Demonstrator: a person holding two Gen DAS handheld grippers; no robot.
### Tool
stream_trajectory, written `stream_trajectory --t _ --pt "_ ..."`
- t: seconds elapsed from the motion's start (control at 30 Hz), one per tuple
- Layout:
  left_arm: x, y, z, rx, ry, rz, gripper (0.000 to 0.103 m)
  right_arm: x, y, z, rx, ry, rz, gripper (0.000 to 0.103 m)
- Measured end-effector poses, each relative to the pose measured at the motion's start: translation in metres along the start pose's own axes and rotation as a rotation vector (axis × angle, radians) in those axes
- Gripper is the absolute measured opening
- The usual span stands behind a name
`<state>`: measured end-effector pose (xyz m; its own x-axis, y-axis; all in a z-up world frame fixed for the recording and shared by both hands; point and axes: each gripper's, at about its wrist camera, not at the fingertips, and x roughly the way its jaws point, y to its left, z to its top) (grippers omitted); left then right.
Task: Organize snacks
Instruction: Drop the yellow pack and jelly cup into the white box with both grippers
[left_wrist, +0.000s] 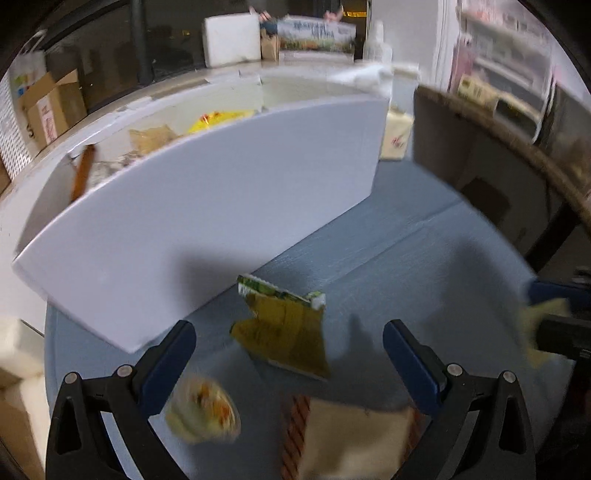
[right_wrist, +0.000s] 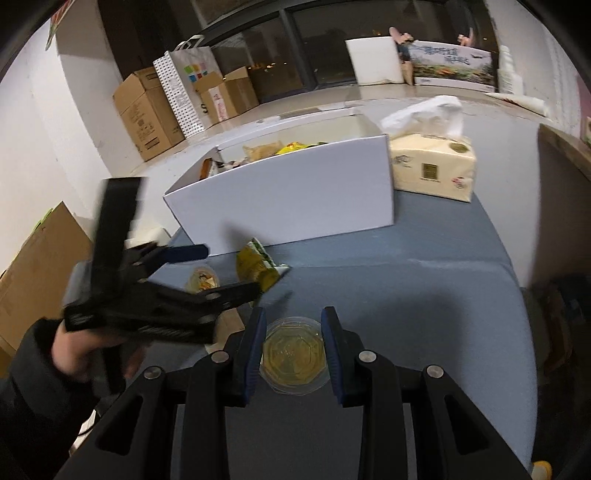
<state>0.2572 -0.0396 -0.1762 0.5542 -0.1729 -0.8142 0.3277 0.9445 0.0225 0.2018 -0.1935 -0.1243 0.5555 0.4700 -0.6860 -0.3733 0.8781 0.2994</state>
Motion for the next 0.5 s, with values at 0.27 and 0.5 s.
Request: stream_trajectory --t 0.27,0.5 --pt "0.028 0.009 0.003 0.0 0.041 -0.04 0.055 -0.008 -0.004 -0.003 0.013 -0.002 -0.007 0.033" --pt "-0.01 0.027 -0.004 -0.085 -0.071 -0.097 0.054 -0.005 0.003 0.0 -0.005 -0.004 0.006 0.033"
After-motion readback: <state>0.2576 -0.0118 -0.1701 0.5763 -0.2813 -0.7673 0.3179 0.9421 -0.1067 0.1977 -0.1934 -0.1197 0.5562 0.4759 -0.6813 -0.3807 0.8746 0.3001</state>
